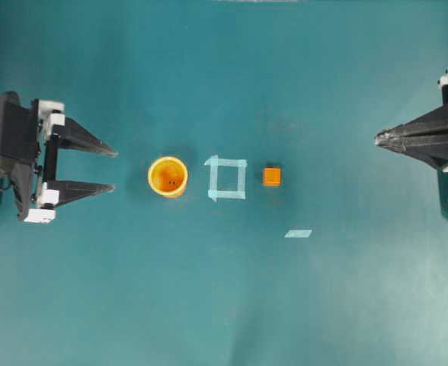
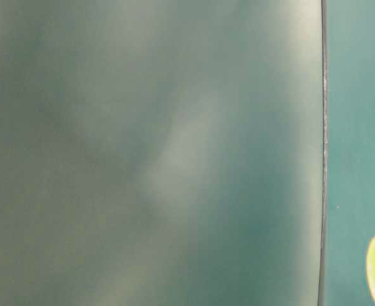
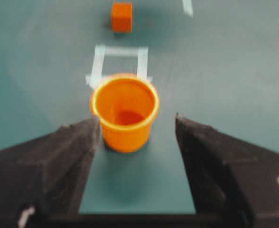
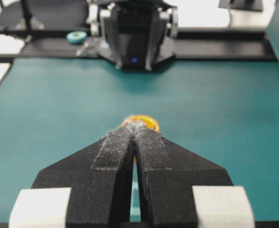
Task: Move the cup to the right with left arm.
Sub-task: 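Move the left gripper open toward the orange cup, then position the open left gripper around the orange cup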
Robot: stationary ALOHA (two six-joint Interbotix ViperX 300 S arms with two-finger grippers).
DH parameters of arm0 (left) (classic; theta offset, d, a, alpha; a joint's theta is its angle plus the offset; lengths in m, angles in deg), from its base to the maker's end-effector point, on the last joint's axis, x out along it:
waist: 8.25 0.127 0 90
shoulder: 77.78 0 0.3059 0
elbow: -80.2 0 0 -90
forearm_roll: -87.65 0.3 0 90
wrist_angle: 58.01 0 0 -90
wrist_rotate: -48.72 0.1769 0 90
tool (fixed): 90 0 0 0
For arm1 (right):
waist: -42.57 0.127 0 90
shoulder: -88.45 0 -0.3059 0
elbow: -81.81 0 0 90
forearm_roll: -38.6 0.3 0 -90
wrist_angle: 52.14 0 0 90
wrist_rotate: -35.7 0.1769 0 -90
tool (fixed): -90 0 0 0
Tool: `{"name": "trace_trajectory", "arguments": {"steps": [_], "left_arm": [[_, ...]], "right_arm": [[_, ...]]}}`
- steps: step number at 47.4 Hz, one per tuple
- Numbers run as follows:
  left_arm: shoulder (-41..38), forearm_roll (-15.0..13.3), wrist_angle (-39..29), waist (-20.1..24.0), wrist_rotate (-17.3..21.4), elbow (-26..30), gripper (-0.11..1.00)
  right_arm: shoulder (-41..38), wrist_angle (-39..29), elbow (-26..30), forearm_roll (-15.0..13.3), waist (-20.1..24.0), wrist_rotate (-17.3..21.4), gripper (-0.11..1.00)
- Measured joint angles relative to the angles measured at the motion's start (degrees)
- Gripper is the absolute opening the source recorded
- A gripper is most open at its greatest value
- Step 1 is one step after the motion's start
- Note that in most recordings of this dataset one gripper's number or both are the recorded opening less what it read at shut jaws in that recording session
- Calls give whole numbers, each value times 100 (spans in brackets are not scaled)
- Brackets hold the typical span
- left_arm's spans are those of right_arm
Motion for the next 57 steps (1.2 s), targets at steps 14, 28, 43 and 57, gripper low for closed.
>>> {"name": "trace_trajectory", "arguments": {"steps": [14,28,43,57], "left_arm": [[-1072,-9,431,0,-26,-9,68],[-2303,-9,545,0,-290,562,84],[-3120,-9,914,9,-229,853,84],[-3524,-9,1134,167,53,1178,84]], "right_arm": [[26,-18,79,18,-9,26,-1],[70,-290,149,18,-9,44,-1],[123,-325,176,18,-9,44,-1],[132,-334,211,18,-9,44,-1]]}}
